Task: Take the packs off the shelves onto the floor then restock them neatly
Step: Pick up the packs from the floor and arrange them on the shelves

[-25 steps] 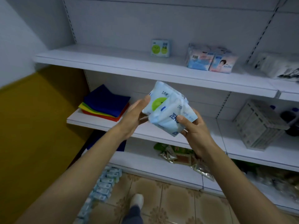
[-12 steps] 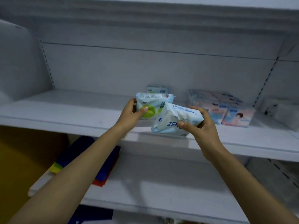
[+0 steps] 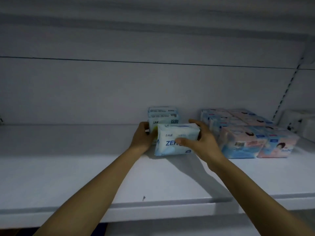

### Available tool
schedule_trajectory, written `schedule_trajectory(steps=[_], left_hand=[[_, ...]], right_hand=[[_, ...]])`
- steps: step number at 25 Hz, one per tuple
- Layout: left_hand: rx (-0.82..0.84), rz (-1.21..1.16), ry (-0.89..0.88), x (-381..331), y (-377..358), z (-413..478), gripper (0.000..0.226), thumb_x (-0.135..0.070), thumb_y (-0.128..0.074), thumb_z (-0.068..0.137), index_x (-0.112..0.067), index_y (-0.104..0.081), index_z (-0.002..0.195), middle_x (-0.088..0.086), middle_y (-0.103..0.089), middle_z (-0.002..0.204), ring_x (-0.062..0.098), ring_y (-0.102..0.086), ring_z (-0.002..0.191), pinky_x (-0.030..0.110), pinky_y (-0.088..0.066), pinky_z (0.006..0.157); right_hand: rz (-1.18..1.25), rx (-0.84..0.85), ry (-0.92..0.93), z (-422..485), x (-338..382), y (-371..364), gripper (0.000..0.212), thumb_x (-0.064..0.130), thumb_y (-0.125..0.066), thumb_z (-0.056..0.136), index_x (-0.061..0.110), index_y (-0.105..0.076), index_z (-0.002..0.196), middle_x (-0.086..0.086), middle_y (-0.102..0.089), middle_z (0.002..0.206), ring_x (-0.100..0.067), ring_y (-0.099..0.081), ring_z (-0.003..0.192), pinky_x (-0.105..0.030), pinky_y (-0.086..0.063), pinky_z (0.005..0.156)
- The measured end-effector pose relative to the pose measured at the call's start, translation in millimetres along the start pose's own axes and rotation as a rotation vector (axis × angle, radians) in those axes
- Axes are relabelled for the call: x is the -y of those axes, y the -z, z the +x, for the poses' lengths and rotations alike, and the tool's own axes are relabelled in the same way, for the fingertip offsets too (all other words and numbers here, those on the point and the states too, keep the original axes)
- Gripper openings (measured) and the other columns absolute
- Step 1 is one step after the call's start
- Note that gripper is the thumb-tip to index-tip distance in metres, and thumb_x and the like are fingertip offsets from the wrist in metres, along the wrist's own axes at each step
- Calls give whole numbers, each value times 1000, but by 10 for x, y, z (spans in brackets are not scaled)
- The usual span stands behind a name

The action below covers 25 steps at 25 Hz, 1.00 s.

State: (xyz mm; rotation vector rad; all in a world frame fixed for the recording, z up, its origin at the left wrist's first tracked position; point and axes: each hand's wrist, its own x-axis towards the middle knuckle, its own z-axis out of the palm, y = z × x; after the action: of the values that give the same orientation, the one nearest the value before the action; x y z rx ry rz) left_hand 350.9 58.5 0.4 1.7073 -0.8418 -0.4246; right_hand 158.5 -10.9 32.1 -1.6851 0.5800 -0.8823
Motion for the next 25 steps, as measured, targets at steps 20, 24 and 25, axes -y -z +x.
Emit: schedule_trajectory(steps=[20, 24, 25], left_hand=[[230, -179, -165, 111, -9, 0, 68, -19, -68, 89, -32, -31, 145, -12, -56, 134, 2, -56, 120, 25, -46, 101], [210, -169, -173, 116, -12, 13, 66, -15, -66, 89, -36, -34, 143, -17, -59, 129, 1, -58, 117, 26, -48, 98], [195, -163, -158, 116, -9, 9, 66, -18, -67, 89, -38, -34, 142, -18, -60, 128, 0, -58, 116, 26, -48, 98]], right_hand=[[7, -37, -33, 481, -487, -352, 24, 18, -67, 88, 25, -52, 107, 13, -64, 100, 9, -64, 79, -9, -49, 63], [-32, -57, -48, 484, -565, -380, 34, 27, -69, 86, 26, -50, 115, 10, -65, 109, -2, -65, 95, -23, -54, 78], [-32, -57, -51, 486, -575, -380, 35, 28, -69, 86, 26, -51, 116, 10, -65, 109, -3, -65, 96, -26, -54, 81]])
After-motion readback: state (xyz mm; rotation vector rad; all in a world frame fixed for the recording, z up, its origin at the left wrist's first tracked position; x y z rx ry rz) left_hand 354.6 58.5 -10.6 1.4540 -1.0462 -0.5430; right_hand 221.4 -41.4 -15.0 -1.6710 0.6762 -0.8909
